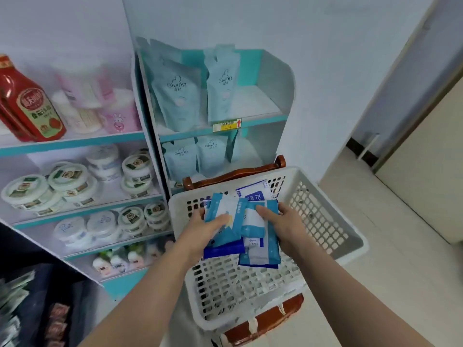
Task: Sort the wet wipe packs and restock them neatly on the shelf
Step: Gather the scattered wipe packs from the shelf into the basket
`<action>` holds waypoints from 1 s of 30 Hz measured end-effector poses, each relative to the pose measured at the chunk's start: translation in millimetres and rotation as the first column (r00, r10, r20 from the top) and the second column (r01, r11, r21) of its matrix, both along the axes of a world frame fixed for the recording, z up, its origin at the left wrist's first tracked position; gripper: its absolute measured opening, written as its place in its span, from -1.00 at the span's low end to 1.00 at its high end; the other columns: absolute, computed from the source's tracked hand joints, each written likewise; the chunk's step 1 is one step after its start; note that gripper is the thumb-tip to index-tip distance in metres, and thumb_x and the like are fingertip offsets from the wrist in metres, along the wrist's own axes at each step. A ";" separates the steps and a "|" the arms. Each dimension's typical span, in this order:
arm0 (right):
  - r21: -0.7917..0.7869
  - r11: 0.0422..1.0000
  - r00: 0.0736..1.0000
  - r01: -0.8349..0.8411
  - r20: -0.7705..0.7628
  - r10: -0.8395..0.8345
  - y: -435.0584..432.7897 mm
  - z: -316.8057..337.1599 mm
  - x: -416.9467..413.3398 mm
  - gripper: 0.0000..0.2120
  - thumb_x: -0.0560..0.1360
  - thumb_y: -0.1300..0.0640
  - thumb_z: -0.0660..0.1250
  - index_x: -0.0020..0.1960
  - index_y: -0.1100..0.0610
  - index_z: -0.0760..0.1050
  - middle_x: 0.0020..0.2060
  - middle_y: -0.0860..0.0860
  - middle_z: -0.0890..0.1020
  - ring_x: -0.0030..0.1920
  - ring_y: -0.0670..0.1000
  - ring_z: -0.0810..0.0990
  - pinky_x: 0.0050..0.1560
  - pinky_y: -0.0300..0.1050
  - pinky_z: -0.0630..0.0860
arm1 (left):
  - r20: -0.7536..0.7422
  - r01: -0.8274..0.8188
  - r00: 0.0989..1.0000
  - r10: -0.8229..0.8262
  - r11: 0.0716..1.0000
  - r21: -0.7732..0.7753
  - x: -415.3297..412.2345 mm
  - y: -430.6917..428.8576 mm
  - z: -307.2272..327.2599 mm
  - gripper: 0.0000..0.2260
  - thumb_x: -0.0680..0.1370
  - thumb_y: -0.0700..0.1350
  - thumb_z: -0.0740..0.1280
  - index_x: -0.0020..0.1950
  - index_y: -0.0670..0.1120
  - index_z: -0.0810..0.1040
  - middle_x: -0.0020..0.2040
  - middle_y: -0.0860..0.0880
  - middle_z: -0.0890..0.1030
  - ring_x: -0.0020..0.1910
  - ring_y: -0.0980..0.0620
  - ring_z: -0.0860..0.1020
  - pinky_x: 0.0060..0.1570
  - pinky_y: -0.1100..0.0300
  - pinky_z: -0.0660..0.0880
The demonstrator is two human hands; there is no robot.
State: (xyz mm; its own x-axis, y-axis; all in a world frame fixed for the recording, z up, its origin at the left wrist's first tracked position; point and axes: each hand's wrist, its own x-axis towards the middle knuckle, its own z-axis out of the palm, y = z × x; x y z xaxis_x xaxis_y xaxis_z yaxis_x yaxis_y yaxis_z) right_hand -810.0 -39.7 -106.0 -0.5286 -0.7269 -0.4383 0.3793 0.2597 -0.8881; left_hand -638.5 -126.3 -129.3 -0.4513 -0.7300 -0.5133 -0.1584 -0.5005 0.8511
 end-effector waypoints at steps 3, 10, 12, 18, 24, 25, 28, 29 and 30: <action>0.071 0.997 0.999 -0.012 0.031 0.010 -15.7 -32.4 -15.8 -0.74 0.44 0.20 0.47 0.09 0.18 0.51 -0.05 0.16 0.70 -0.09 0.21 0.70 -0.08 0.29 0.61 | 0.039 -0.039 0.999 0.039 0.999 0.003 -17.3 -8.8 -26.7 -0.57 0.46 0.01 0.46 0.17 0.09 0.27 0.00 0.08 0.52 0.03 0.05 0.57 0.12 0.06 0.53; 0.224 0.973 0.997 -0.060 0.070 0.045 -59.3 -109.3 -39.0 -0.79 0.42 0.19 0.48 -0.01 0.12 0.50 -0.09 0.13 0.69 -0.13 0.17 0.69 -0.19 0.13 0.65 | 0.163 -0.079 0.985 0.061 0.991 0.107 -39.0 -45.4 -100.8 -0.62 0.44 0.01 0.49 0.18 0.05 0.44 0.10 0.01 0.61 0.04 0.02 0.60 0.15 0.00 0.54; 0.268 0.960 0.994 -0.086 0.093 0.064 -72.1 -133.5 -45.1 -0.78 0.41 0.21 0.49 -0.01 0.14 0.51 -0.06 0.16 0.68 -0.08 0.23 0.68 -0.08 0.23 0.62 | 0.213 -0.104 0.974 0.075 0.986 0.127 -44.3 -52.1 -120.3 -0.72 0.46 -0.03 0.47 0.09 0.09 0.46 0.03 0.03 0.62 0.01 0.01 0.61 0.14 -0.02 0.54; 0.386 0.905 0.978 -0.179 0.173 0.120 -104.5 -199.0 -54.5 -0.71 0.37 0.26 0.52 0.03 0.21 0.54 -0.09 0.20 0.69 -0.08 0.27 0.68 -0.06 0.29 0.60 | 0.385 -0.271 0.903 0.191 0.948 0.166 -55.7 -65.8 -182.3 -0.58 0.44 -0.06 0.49 0.25 -0.07 0.48 0.13 -0.08 0.62 0.02 -0.07 0.62 0.10 -0.02 0.56; 0.463 0.834 0.954 -0.300 0.172 0.247 -122.7 -261.4 -55.4 -0.58 0.33 0.19 0.56 0.14 0.25 0.54 -0.02 0.18 0.68 -0.02 0.22 0.67 0.02 0.23 0.60 | 0.541 -0.395 0.792 0.282 0.913 0.101 -59.4 -62.2 -226.6 -0.72 0.45 -0.13 0.47 0.08 -0.12 0.46 -0.06 -0.04 0.55 -0.07 -0.08 0.57 -0.04 0.08 0.53; 0.474 0.820 0.947 -0.322 0.140 0.290 -123.2 -266.6 -55.7 -0.60 0.33 0.17 0.57 0.11 0.23 0.56 -0.02 0.16 0.68 -0.01 0.20 0.66 0.04 0.19 0.61 | 0.551 -0.394 0.784 0.285 0.915 0.087 -57.5 -60.7 -231.4 -0.74 0.46 -0.13 0.47 0.06 -0.11 0.46 -0.10 -0.03 0.54 -0.09 -0.07 0.56 -0.03 0.06 0.54; 0.490 0.786 0.901 -0.377 -0.002 0.434 -126.0 -279.2 -60.3 -0.84 0.39 0.14 0.52 -0.09 0.13 0.58 -0.09 0.13 0.69 -0.06 0.16 0.66 0.01 0.12 0.61 | 0.580 -0.406 0.758 0.299 0.912 0.060 -58.3 -56.7 -243.0 -0.63 0.43 -0.01 0.49 0.14 -0.13 0.51 0.00 -0.07 0.62 -0.04 -0.11 0.60 0.06 -0.04 0.56; 0.496 0.769 0.860 -0.404 -0.082 0.504 -127.1 -280.4 -61.5 -0.85 0.41 0.11 0.50 -0.11 0.12 0.57 -0.11 0.12 0.68 -0.08 0.15 0.66 -0.04 0.08 0.62 | 0.621 -0.376 0.730 0.285 0.927 0.017 -60.2 -55.7 -244.7 -0.58 0.42 0.04 0.47 0.18 -0.12 0.51 0.04 -0.08 0.63 -0.01 -0.11 0.60 0.07 -0.03 0.55; 0.518 0.739 0.792 -0.430 -0.177 0.585 -128.3 -277.9 -61.1 -0.82 0.42 0.06 0.48 -0.07 0.12 0.56 -0.09 0.10 0.67 -0.09 0.13 0.64 -0.10 0.02 0.60 | 0.671 -0.323 0.692 0.266 0.945 -0.041 -61.3 -54.0 -244.0 -0.57 0.43 0.07 0.45 0.19 -0.12 0.50 0.06 -0.09 0.62 0.01 -0.11 0.59 0.06 -0.02 0.55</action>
State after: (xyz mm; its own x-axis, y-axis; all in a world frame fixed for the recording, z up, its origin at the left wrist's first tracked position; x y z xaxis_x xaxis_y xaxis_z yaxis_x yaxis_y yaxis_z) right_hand -871.1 -168.0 -383.9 -0.2962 -0.7000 -0.6498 -0.1970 0.7105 -0.6756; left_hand -699.7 -180.4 -373.4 0.2549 -0.7133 -0.6529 -0.4972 -0.6758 0.5441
